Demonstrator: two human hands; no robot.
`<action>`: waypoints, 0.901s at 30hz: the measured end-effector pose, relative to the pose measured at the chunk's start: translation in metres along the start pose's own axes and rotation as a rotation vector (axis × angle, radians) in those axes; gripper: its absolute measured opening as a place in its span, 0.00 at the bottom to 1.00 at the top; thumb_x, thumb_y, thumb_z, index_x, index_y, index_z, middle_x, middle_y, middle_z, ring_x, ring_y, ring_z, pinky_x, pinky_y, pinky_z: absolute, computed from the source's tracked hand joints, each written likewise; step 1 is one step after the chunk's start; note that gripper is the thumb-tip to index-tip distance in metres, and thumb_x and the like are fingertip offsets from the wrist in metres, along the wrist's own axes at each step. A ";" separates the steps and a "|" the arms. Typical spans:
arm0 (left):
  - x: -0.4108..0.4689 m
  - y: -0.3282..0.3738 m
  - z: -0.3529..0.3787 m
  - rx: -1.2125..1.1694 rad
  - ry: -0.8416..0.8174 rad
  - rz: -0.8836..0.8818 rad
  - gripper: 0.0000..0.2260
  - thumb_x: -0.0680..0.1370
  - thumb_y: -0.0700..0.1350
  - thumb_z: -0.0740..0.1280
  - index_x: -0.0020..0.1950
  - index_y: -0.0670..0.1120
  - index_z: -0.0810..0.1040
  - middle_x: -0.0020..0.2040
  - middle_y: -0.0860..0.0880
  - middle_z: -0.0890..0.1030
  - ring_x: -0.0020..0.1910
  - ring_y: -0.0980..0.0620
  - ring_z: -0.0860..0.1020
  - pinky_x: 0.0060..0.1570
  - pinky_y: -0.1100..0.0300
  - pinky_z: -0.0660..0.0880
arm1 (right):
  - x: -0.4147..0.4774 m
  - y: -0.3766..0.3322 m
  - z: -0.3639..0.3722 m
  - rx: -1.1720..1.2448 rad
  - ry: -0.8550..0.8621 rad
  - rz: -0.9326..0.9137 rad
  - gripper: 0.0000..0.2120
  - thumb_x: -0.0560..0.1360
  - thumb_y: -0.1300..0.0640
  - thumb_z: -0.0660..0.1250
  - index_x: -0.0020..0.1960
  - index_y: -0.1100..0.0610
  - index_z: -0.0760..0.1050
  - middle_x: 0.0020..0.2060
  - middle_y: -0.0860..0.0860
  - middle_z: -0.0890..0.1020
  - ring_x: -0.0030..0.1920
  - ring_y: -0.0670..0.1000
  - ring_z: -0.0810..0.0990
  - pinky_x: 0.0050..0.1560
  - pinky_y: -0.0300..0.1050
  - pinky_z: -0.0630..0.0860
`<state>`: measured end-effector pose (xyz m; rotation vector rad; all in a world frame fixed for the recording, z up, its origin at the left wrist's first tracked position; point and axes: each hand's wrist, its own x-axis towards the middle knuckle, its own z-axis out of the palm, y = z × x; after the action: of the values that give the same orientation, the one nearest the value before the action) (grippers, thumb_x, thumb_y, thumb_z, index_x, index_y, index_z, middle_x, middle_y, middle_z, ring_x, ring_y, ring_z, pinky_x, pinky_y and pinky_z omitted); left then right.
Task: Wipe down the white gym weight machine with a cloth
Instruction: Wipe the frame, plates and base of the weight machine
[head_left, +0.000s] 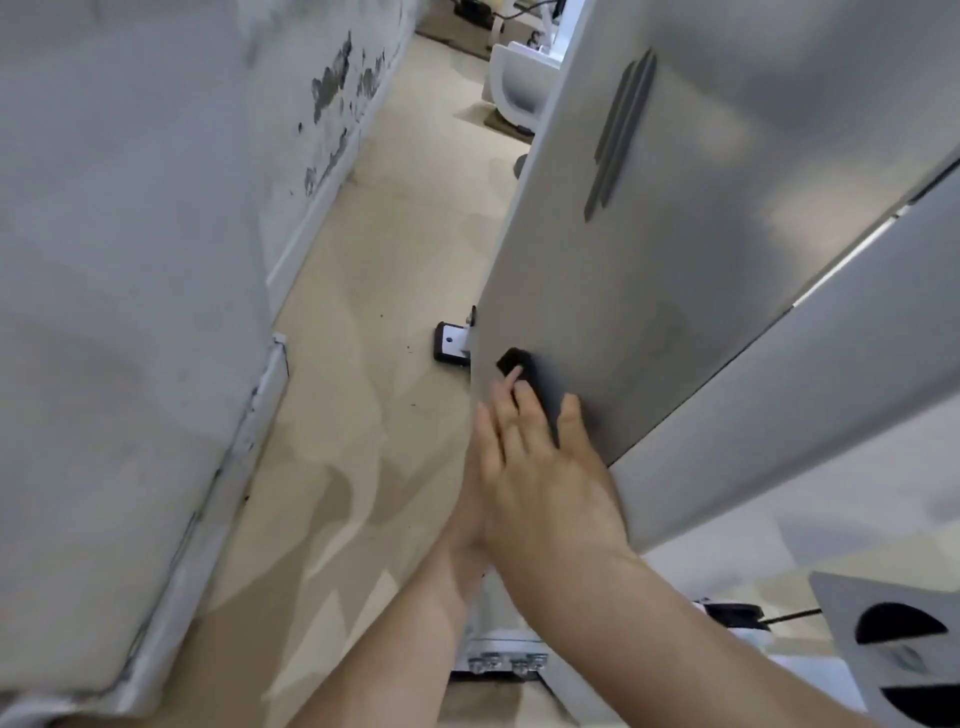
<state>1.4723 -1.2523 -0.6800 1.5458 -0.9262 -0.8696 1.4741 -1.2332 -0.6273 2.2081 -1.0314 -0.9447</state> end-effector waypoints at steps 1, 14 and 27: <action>-0.001 -0.005 -0.003 0.068 0.023 0.025 0.23 0.84 0.55 0.44 0.78 0.58 0.41 0.78 0.63 0.40 0.73 0.70 0.38 0.64 0.75 0.33 | 0.000 0.001 0.001 0.099 0.036 0.000 0.36 0.82 0.49 0.46 0.72 0.66 0.25 0.75 0.63 0.32 0.75 0.63 0.32 0.71 0.68 0.39; -0.018 -0.164 -0.009 -0.090 -0.077 -0.273 0.15 0.80 0.40 0.61 0.66 0.46 0.76 0.61 0.49 0.80 0.64 0.50 0.76 0.64 0.54 0.72 | -0.005 -0.007 0.005 -0.228 -0.140 -0.180 0.21 0.83 0.50 0.51 0.71 0.59 0.68 0.71 0.61 0.68 0.71 0.67 0.61 0.70 0.68 0.51; -0.080 -0.132 -0.084 0.445 -0.560 0.055 0.15 0.74 0.47 0.68 0.60 0.57 0.78 0.39 0.58 0.82 0.39 0.59 0.79 0.36 0.71 0.72 | -0.093 0.007 0.098 0.198 0.586 -0.503 0.13 0.79 0.62 0.54 0.51 0.56 0.78 0.47 0.50 0.81 0.53 0.54 0.78 0.48 0.46 0.74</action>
<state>1.5284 -1.1299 -0.7935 1.6620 -1.6454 -1.1373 1.3524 -1.1782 -0.6491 2.7321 -0.3114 -0.3270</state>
